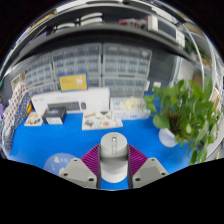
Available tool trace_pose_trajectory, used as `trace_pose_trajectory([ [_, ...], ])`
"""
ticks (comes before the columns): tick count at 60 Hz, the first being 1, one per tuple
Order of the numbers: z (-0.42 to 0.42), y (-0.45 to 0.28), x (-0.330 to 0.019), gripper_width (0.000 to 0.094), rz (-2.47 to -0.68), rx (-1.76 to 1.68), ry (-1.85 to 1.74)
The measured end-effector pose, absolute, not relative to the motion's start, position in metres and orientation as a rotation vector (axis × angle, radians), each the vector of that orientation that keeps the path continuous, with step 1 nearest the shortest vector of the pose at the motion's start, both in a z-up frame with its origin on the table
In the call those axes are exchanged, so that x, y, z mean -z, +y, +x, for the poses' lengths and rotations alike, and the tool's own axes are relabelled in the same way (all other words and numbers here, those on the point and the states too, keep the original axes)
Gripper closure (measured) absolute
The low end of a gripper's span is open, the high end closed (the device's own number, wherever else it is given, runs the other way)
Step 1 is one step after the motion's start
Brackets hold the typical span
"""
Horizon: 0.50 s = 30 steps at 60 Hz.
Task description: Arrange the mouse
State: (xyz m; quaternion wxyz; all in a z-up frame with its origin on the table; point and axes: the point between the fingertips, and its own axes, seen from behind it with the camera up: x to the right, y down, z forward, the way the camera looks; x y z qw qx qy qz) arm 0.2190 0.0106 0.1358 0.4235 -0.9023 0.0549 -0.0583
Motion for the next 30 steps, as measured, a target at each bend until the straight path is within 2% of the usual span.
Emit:
trace_pose_trajectory([
  [9, 0.170, 0.022, -0.209, 0.0564, -2.147, 0.129, 0.117],
  [15, 0.123, 0.021, -0.225, 0.0566, -2.133, 0.089, 0.092],
  [22, 0.071, 0.016, -0.205, 0.0565, -2.158, 0.040, 0.043],
  [30, 0.037, 0.001, -0.137, 0.0570, -2.270, 0.012, 0.057],
])
